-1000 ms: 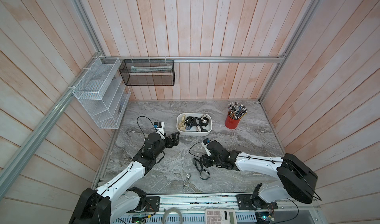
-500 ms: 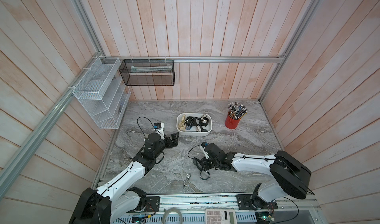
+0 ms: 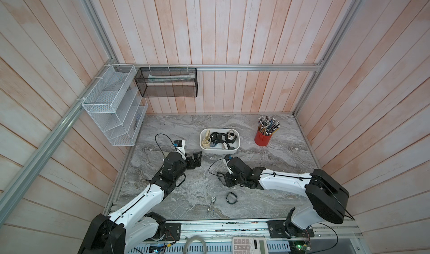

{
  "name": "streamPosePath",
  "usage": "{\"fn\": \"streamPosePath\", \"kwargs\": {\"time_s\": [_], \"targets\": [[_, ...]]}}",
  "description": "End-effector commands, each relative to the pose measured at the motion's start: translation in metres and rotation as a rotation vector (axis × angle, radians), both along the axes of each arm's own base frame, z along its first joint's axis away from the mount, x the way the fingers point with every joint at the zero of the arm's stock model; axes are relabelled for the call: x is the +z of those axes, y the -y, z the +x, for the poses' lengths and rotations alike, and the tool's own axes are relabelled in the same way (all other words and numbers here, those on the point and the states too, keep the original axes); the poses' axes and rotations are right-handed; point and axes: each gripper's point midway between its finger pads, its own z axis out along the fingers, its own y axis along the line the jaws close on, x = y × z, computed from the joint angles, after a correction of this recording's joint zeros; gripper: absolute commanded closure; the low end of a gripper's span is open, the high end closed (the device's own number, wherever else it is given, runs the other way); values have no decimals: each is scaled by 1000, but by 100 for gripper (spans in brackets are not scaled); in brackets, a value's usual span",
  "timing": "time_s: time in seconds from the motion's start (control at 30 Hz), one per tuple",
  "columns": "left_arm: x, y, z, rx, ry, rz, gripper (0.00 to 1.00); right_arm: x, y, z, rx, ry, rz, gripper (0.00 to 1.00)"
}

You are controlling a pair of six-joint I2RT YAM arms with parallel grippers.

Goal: Put the watch into the storage box
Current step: Pick up the watch at the center of the board, then place the watch in the storage box.

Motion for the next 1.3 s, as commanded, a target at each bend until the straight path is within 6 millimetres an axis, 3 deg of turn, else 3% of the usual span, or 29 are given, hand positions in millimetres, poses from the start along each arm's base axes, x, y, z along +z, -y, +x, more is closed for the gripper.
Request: {"fn": "streamPosePath", "kwargs": {"time_s": [0.0, 0.27, 0.37, 0.63, 0.77, 1.07, 1.27], "targets": [[-4, -9, -4, 32, -6, 18, 0, 22, 5, 27, -26, 103, -58, 100], [5, -20, -13, 65, 21, 37, 1, 84, 1, 108, -110, 322, -9, 100], [4, -22, -15, 66, 11, 40, 0, 98, -3, 141, -138, 372, 3, 100], [-6, -30, -32, 79, -30, 26, 0, 103, -28, 200, -156, 451, -4, 100], [-6, -33, -38, 83, -33, 24, 0, 97, -40, 212, -138, 455, -7, 100], [-8, -29, -41, 61, -45, 13, 0, 60, -49, 219, -129, 406, -31, 100], [-10, -26, -40, 51, -55, 2, 1, 55, -51, 219, -132, 391, -19, 97]]}}
